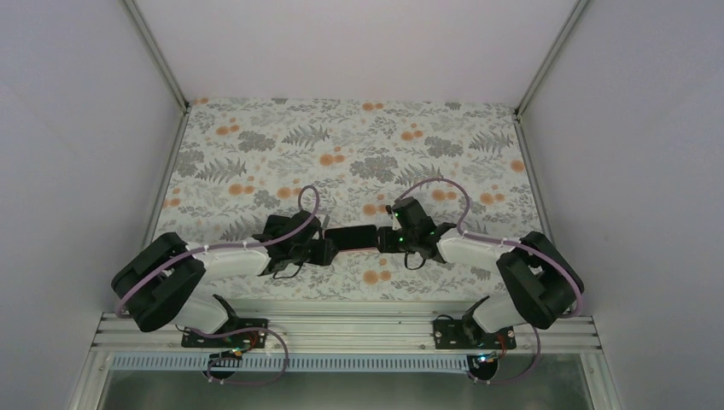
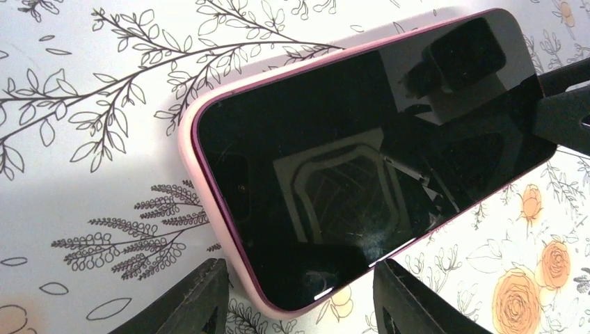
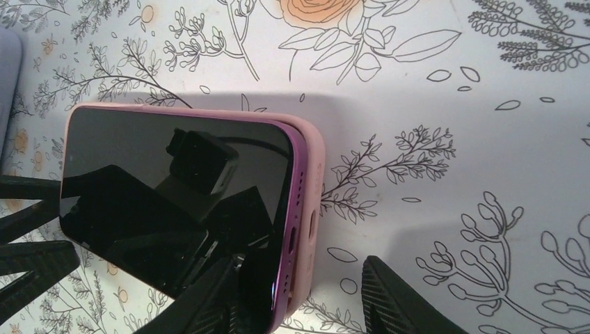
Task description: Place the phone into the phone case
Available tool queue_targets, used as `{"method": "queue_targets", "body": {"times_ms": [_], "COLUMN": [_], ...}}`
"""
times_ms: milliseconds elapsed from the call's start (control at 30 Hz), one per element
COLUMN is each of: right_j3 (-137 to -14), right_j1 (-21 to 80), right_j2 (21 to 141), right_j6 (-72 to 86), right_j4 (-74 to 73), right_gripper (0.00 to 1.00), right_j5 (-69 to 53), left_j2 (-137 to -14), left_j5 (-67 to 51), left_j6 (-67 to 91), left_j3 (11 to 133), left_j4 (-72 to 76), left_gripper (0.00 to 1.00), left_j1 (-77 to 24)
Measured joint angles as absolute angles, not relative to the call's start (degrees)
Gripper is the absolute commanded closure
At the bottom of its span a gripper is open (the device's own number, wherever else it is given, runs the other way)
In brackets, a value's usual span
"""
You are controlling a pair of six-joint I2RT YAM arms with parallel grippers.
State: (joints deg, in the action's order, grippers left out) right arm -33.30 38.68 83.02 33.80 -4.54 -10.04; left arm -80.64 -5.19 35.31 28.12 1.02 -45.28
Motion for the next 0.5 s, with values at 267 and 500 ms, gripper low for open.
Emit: {"method": "queue_targets", "body": {"times_ms": [267, 500], "right_j3": [-33.6, -34.4], "right_j1": [38.7, 38.7], "right_j2": [84.5, 85.3], "right_j6": [32.8, 32.1], "right_j4": [-4.0, -4.0], "right_gripper": [0.58, 0.57], "right_j5": [-9.8, -8.8], "left_j2": [-82.6, -83.3], "left_j5": [-3.9, -3.2], "left_j6": [35.1, 35.0], "left_j3": [30.0, 30.7], "left_j4": [0.4, 0.3], "left_gripper": [0.48, 0.44], "left_j1": [-45.8, -46.1]}}
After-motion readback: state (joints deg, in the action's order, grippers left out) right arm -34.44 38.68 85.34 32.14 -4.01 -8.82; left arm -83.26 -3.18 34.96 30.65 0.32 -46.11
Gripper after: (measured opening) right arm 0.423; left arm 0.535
